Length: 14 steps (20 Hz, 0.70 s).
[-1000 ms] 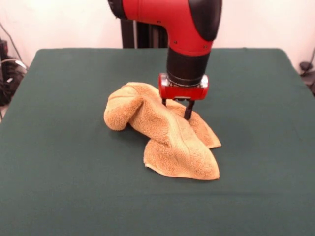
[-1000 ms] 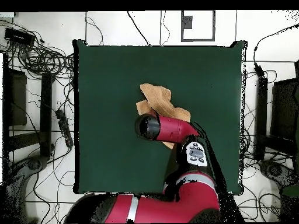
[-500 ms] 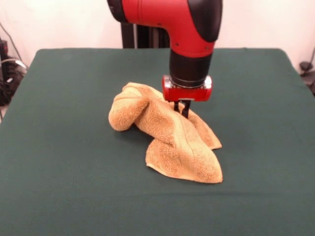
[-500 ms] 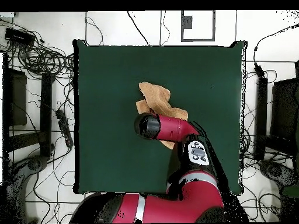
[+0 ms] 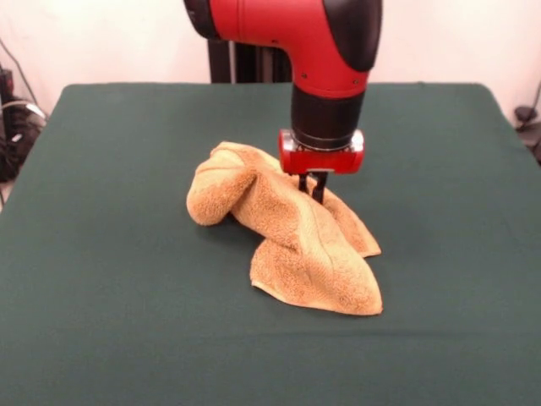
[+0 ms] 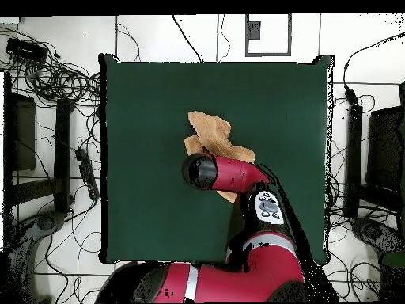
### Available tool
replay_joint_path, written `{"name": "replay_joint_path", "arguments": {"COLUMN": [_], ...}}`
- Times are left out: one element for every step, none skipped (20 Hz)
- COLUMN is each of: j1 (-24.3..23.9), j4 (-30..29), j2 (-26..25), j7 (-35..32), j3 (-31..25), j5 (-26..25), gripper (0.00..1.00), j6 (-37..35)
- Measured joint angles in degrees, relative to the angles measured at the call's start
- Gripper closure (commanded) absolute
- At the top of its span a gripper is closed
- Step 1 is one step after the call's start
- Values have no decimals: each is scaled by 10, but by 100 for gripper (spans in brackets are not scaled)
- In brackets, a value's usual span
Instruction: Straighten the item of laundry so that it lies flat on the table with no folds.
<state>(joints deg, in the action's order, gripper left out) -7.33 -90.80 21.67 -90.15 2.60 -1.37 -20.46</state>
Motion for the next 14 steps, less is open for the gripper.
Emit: {"name": "replay_joint_path", "arguments": {"j1": [1,2,6,11,17,25,41,51,59,79,95,104,125,134], "j4": [-1,-2,-5,-10,-18,-27,-44,-53,-60,-76,-87,-94,-108,-113], "j2": [1,2,5,10,18,29,50,63,73,96,113,124,147,157], "j7": [0,0,0,0,0,0,-1,-1,-1,-2,-4,-5,-9,-12], "j3": [1,2,5,8,12,15,21,25,28,35,41,44,50,52], "j5": [0,0,0,0,0,0,1,2,4,9,13,16,25,30], "gripper": [100,100,100,100,100,100,100,100,100,100,100,100,100,100], "j6": [0,1,3,4,5,5,5,5,5,4,2,1,-2,-4]}}
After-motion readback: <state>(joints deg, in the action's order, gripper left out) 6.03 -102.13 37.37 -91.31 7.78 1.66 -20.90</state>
